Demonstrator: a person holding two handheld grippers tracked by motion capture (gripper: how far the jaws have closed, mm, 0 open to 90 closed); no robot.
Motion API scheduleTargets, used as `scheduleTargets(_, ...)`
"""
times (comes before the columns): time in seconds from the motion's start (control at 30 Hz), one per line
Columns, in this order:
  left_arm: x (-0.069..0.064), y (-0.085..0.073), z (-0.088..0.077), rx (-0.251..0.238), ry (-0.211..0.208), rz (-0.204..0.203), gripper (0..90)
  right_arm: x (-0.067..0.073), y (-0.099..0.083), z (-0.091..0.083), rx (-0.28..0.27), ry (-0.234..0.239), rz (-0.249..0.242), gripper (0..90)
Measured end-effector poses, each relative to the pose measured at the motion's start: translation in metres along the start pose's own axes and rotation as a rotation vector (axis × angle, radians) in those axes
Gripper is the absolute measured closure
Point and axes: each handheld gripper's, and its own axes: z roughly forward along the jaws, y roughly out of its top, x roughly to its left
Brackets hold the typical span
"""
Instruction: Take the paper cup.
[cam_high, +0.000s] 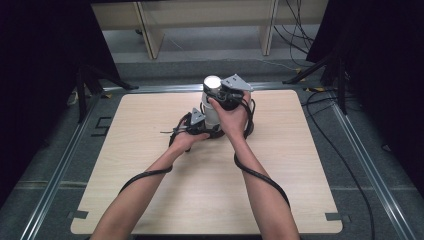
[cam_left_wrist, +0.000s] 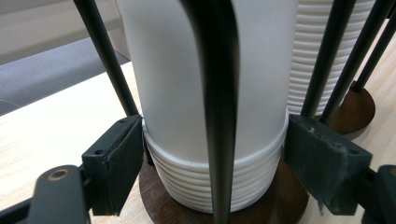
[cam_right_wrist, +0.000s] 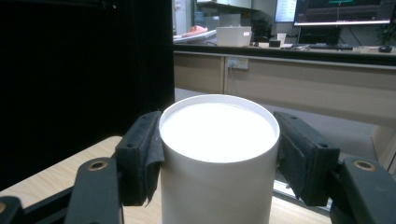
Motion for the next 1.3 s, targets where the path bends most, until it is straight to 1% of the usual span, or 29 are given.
scheduleTargets(0.13,0.000,0.002,-0.002,-0.016,-0.005,-0.007,19.3,-0.001,0.006,-0.004,-0.018,0.004,-0.020,36.1)
scheduleTargets(0.17,0.000,0.002,-0.002,-0.021,-0.009,-0.010,16.7,0.000,0.009,-0.007,-0.029,0.002,-0.020,36.0)
scheduleTargets(0.2,0.000,0.004,-0.004,-0.024,-0.010,-0.012,16.7,0.000,0.009,-0.007,-0.029,0.002,-0.020,36.0)
scheduleTargets(0.23,0.000,0.005,-0.006,-0.025,-0.007,-0.009,15.4,0.000,0.010,-0.008,-0.033,0.015,-0.021,36.0)
scheduleTargets(0.27,-0.001,0.006,-0.008,-0.028,-0.005,-0.002,14.4,0.000,0.011,-0.010,-0.027,0.011,-0.014,36.0)
scheduleTargets(0.3,-0.001,0.007,-0.010,-0.033,-0.001,0.000,14.0,0.000,0.012,-0.011,-0.030,0.020,-0.012,36.0)
scheduleTargets(0.33,-0.001,0.008,-0.013,-0.025,0.006,0.010,13.2,0.001,0.012,-0.013,-0.029,0.017,-0.005,36.0)
scheduleTargets(0.37,-0.001,0.008,-0.016,-0.019,0.014,0.012,11.6,0.000,0.013,-0.014,-0.031,0.016,-0.013,36.0)
scheduleTargets(0.43,-0.001,0.007,-0.020,-0.006,0.021,0.041,9.1,0.000,0.013,-0.016,-0.028,0.024,-0.011,35.9)
scheduleTargets(0.47,-0.001,0.006,-0.022,-0.008,0.022,0.037,8.4,0.000,0.013,-0.017,-0.035,0.025,-0.014,35.9)
scheduleTargets(0.5,0.000,0.006,-0.025,-0.006,0.025,0.032,7.5,0.001,0.014,-0.019,-0.022,0.023,-0.007,35.9)
scheduleTargets(0.53,0.000,0.006,-0.028,-0.011,0.025,0.027,6.9,0.000,0.013,-0.019,-0.032,0.036,0.002,35.9)
scheduleTargets(0.57,0.000,0.006,-0.031,-0.022,0.026,0.020,6.7,0.000,0.014,-0.021,-0.034,0.029,-0.007,35.9)
scheduleTargets(0.6,0.002,0.006,-0.035,-0.009,0.027,0.034,6.5,0.000,0.014,-0.023,-0.030,0.029,-0.011,35.9)
scheduleTargets(0.63,0.002,0.006,-0.038,-0.029,0.024,0.021,6.4,-0.001,0.014,-0.024,-0.031,0.028,-0.014,36.0)
scheduleTargets(0.67,0.001,0.007,-0.042,-0.032,0.014,0.010,6.3,0.000,0.013,-0.026,-0.031,0.034,0.006,35.9)
scheduleTargets(0.73,0.001,0.008,-0.050,-0.038,0.011,0.023,6.2,0.001,0.012,-0.028,-0.032,0.038,-0.004,35.9)
scheduleTargets(0.8,0.001,0.009,-0.059,-0.046,0.010,0.026,6.3,0.002,0.009,-0.030,-0.033,0.048,0.005,35.9)
scheduleTargets(0.83,0.001,0.010,-0.061,-0.084,0.003,0.018,6.7,0.002,0.008,-0.033,-0.028,0.048,0.007,35.9)
scheduleTargets(0.87,0.001,0.010,-0.065,-0.094,-0.001,0.017,7.3,0.002,0.007,-0.034,-0.037,0.049,0.002,35.9)
scheduleTargets(0.93,0.000,0.011,-0.074,-0.110,0.000,0.017,7.4,0.004,0.004,-0.039,-0.026,0.052,0.017,35.9)
scheduleTargets(0.97,0.000,0.010,-0.077,-0.117,-0.002,0.012,7.5,0.003,0.003,-0.040,-0.043,0.058,0.008,35.9)
scheduleTargets(1.0,-0.001,0.010,-0.079,-0.121,-0.002,0.009,7.5,0.004,0.002,-0.042,-0.043,0.045,-0.005,35.9)
scheduleTargets(1.03,-0.001,0.009,-0.082,-0.125,0.001,0.013,7.5,0.005,0.001,-0.044,-0.032,0.058,0.014,35.9)
scheduleTargets(1.1,-0.004,0.007,-0.088,-0.133,-0.007,0.019,7.5,0.006,-0.001,-0.048,-0.029,0.064,0.014,35.9)
scheduleTargets(1.17,-0.008,0.004,-0.094,-0.134,-0.013,0.023,7.4,0.007,-0.003,-0.053,-0.025,0.072,0.029,35.9)
scheduleTargets(1.2,-0.010,0.002,-0.098,-0.134,-0.015,0.022,7.4,0.007,-0.005,-0.055,-0.028,0.070,0.016,35.9)
scheduleTargets(1.27,-0.015,-0.004,-0.104,-0.138,-0.029,0.027,7.5,0.007,-0.007,-0.060,-0.025,0.077,0.010,35.9)
scheduleTargets(1.3,-0.018,-0.007,-0.107,-0.132,-0.034,0.031,7.4,0.008,-0.008,-0.063,-0.018,0.081,0.019,35.9)
